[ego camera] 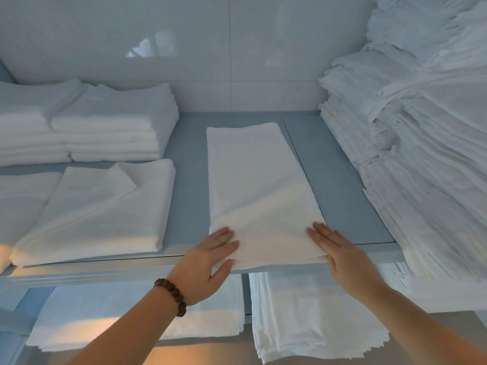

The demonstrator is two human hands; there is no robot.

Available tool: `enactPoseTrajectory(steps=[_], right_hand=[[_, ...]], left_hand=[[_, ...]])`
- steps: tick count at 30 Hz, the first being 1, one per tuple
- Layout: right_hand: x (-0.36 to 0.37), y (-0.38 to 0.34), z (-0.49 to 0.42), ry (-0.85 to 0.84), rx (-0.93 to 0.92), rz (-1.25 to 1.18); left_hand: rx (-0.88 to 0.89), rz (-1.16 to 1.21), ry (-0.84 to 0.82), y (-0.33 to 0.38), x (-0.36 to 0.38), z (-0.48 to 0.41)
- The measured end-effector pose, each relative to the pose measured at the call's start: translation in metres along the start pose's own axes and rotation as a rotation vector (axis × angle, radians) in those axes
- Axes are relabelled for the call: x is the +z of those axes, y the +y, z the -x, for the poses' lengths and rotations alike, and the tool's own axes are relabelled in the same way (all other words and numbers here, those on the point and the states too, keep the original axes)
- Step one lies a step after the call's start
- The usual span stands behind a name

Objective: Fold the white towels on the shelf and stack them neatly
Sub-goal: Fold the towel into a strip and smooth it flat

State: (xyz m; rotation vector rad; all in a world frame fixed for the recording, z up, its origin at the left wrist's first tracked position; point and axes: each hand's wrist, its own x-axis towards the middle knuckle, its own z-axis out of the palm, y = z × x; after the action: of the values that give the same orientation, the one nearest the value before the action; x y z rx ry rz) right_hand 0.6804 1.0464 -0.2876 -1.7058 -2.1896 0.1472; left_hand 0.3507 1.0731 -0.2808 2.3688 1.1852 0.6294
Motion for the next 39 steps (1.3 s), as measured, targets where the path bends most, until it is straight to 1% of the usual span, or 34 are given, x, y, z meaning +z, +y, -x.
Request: enactPoseTrajectory(steps=[2,5,8,10,12,15,18,20,24,28,30,32,35,36,39], right_hand=[[-0.008,0.000,0.002,-0.020,-0.037,0.040],[-0.021,-0.007,0.001,-0.059,-0.065,0.050],[-0.025,-0.027,-0.025,-0.013,-0.065,-0.019],[-0.020,-0.043,-0.054,0.020,-0.071,0.020],[-0.010,-0.058,-0.083,-0.047,-0.054,0.082],[0.007,-0.070,-0.110,-0.164,0.015,0.138],[0.022,-0.072,-0.112,-0.219,0.055,0.191],[0.028,-0.071,-0.108,-0.224,0.070,0.206],[0.029,-0.069,-0.105,-0.190,0.075,0.196],[0.029,-0.071,-0.106,-0.206,0.132,0.212],[0.029,-0.072,-0.106,-0.231,0.165,0.234],[0.027,-0.075,-0.106,-0.262,0.177,0.238],[0.024,-0.077,-0.103,-0.313,0.177,0.216],[0.024,-0.078,-0.100,-0.323,0.171,0.211],[0.020,-0.080,-0.091,-0.305,0.154,0.176]], left_hand=[[-0.022,0.067,0.027,0.006,-0.006,0.001],[-0.101,0.305,0.182,0.013,-0.021,-0.013],[-0.274,0.587,0.290,0.011,-0.029,-0.039],[-0.383,0.639,0.300,0.006,-0.030,-0.057],[-0.447,0.557,0.308,-0.001,-0.029,-0.072],[-0.476,0.428,0.326,-0.007,-0.029,-0.089],[-0.472,0.343,0.261,-0.013,-0.028,-0.104],[-0.510,0.272,0.220,-0.015,-0.026,-0.118],[-0.640,0.212,0.267,-0.020,-0.025,-0.144],[-0.658,0.121,0.366,-0.029,-0.031,-0.148],[-0.680,0.095,0.361,-0.034,-0.030,-0.145],[-0.664,0.049,0.342,-0.033,-0.026,-0.142],[-0.582,-0.114,0.372,-0.028,-0.024,-0.144],[-0.581,-0.124,0.373,-0.027,-0.025,-0.148],[-0.592,0.008,0.310,-0.031,-0.030,-0.165]])
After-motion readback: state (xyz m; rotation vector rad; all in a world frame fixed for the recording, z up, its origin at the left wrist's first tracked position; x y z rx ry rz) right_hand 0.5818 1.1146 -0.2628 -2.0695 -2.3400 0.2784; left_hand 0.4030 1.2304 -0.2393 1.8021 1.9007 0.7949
